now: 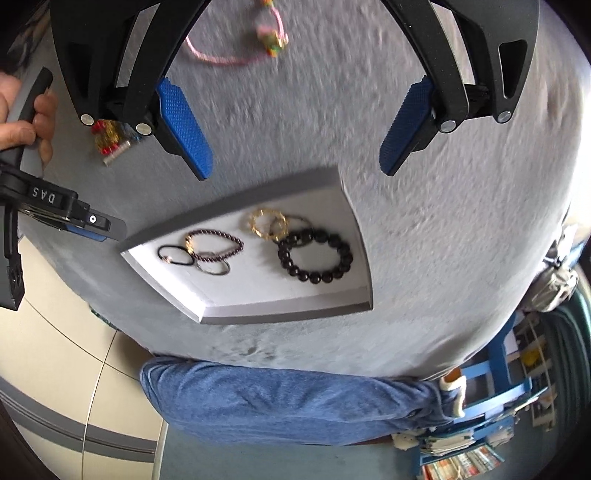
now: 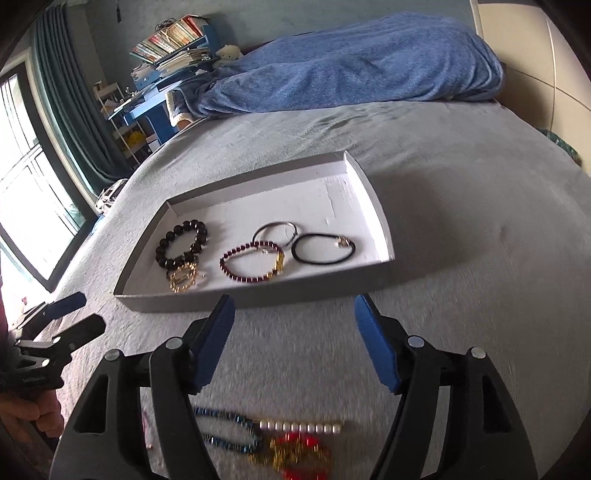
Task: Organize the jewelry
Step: 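Withdraw both open tools from the tray to the remaining jewelry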
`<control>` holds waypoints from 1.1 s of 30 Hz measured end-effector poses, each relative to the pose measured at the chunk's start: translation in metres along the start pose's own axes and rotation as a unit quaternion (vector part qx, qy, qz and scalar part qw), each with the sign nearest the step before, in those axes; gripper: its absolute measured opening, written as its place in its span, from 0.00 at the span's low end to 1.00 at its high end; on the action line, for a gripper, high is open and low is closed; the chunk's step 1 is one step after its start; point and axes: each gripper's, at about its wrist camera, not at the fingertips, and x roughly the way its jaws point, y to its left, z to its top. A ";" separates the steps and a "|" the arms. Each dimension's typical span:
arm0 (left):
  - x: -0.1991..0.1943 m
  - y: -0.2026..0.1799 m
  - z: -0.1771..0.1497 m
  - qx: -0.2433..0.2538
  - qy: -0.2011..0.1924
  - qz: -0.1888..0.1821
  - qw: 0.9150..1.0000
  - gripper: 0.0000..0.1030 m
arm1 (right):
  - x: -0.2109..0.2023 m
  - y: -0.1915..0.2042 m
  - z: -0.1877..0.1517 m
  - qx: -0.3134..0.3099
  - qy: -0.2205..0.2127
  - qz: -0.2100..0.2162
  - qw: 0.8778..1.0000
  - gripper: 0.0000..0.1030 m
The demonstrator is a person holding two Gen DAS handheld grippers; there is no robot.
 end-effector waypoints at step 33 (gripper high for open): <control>-0.016 -0.018 -0.072 -0.002 0.068 0.011 0.998 0.61 | -0.030 -0.003 -0.088 0.007 0.055 -0.043 0.997 0.67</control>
